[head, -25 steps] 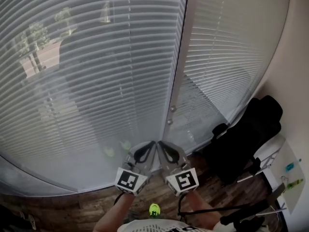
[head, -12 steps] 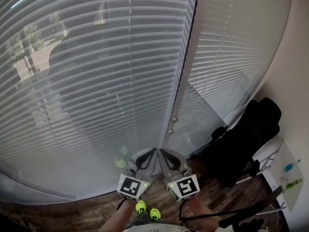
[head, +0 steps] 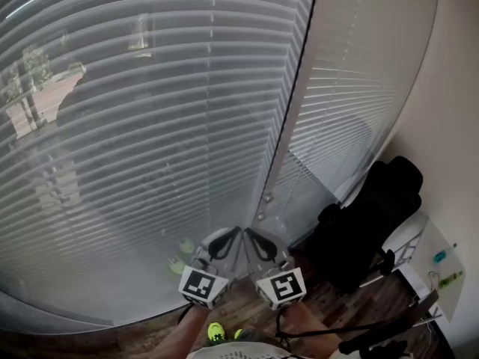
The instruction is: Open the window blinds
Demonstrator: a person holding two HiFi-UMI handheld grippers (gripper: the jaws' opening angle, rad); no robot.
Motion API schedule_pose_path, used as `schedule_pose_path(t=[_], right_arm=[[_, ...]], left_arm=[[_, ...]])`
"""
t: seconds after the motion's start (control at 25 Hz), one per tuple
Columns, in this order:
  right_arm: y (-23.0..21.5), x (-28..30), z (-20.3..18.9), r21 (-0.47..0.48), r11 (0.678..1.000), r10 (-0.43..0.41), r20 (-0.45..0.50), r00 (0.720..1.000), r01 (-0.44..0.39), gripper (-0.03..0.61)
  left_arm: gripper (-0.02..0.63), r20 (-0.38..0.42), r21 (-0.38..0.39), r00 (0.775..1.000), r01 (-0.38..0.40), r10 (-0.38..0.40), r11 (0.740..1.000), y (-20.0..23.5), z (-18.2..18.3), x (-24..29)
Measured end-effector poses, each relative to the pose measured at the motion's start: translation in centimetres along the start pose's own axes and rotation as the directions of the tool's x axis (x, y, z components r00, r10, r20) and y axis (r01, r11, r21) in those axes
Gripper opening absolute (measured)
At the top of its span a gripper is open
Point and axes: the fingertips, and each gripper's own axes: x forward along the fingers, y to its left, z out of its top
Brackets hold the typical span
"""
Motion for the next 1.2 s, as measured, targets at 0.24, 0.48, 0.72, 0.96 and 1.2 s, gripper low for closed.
schedule_pose_path(t=[0.24,0.48,0.72,0.96,1.2], right_arm=[[-0.7,1.0,-0.8,-0.07,0.997,0.016,0.012,1.0,-0.015,0.009],[-2.6,2.1,-1.4,-0.134,0.99,0.033,0.008,0.999,-0.032,0.095],[-4.3,2.5,-1.8,-0.186,0.982,0.035,0.0,0.999,-0.035,0.118],[-7.4,3.1,-1.6,-0.267,0.963,-0.025,-0.019,0.999,0.019,0.118],[-10.0,3.2,-4.1,-0.304,0.951,-0.085,-0.092,0.992,0.053,0.14]], left_arm=[[-0.008,-0.017,0.005,1.0,-0.02,0.02,1.0,1.0,-1.6,0.7],[-0.008,0.004,0.017,0.998,-0.071,0.071,0.997,2.0,-1.8,2.0],[-0.008,0.003,0.022,0.996,-0.084,0.084,0.996,1.7,-2.5,3.3],[-0.008,-0.009,0.042,0.993,-0.116,0.116,0.992,2.3,-1.8,4.8],[-0.008,-0.009,0.032,0.991,-0.135,0.135,0.99,2.3,-2.8,5.7]])
